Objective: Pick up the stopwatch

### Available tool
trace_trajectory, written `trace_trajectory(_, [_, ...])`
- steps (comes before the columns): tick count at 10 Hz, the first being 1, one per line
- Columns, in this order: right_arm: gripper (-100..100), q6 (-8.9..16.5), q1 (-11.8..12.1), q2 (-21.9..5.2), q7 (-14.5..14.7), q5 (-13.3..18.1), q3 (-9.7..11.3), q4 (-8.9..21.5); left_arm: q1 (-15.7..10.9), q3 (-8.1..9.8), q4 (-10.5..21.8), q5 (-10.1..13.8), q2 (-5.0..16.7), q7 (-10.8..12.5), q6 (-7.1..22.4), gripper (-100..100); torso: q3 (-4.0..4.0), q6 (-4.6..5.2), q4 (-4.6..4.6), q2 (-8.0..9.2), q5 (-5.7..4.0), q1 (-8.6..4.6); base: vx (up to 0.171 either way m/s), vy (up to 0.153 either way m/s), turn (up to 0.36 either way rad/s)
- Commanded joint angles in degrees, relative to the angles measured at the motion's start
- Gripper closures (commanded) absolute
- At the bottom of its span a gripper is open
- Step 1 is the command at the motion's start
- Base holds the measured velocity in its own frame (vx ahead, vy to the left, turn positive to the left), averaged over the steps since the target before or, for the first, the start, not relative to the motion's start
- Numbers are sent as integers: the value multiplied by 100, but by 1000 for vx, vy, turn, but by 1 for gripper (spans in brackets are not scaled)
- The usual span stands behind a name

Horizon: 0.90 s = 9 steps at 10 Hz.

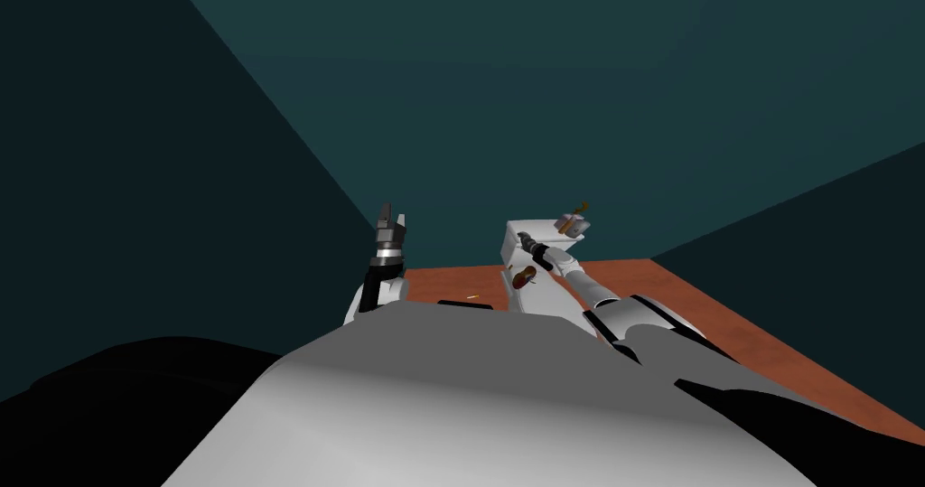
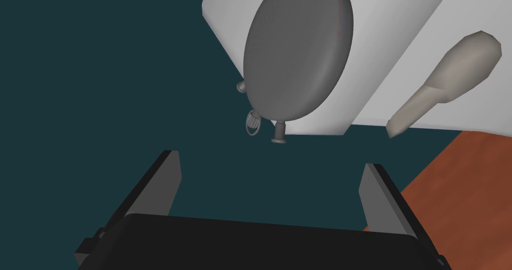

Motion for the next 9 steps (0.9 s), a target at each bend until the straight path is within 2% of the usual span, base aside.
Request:
trace_trajectory(1, [-100,-19,66,51,-286,286,-25,-203,0,0,0,0,0,0,0,0,0,0,0,0,0,0,52,-1,-195])
trace_trajectory(2, [-100,-19,66,51,-345,451,-25,-203,1,1,0,0,0,0,0,0,-2,6,0,-5,0,-2,53,11,-92])
trace_trajectory(3, [-100,-54,126,122,-587,637,-80,-370,0,0,0,0,0,0,0,0,-3,0,-1,-6,0,1,66,6,-153])
trace_trajectory(5, [-100,-54,126,122,-603,870,-80,-370,0,0,0,0,0,0,0,0,-5,0,-2,-9,0,1,40,10,-30])
trace_trajectory(6, [-100,-88,186,194,-862,1093,-135,-537,0,0,0,0,0,0,0,0,0,0,0,0,0,0,48,0,-158])
trace_trajectory(7, [-100,-88,186,194,-862,1265,-135,-537,1,1,0,0,0,0,0,0,-1,5,0,-3,0,-3,46,6,-103])
trace_trajectory(8, [-100,-123,245,266,-1120,1471,-190,-704,0,0,0,0,0,0,0,0,-2,0,-1,-3,0,-1,73,18,-178])
trace_trajectory(9, [-100,-123,245,266,-1120,1660,-190,-704,1,0,0,0,0,0,0,0,-6,3,-2,-11,0,3,63,20,-77])
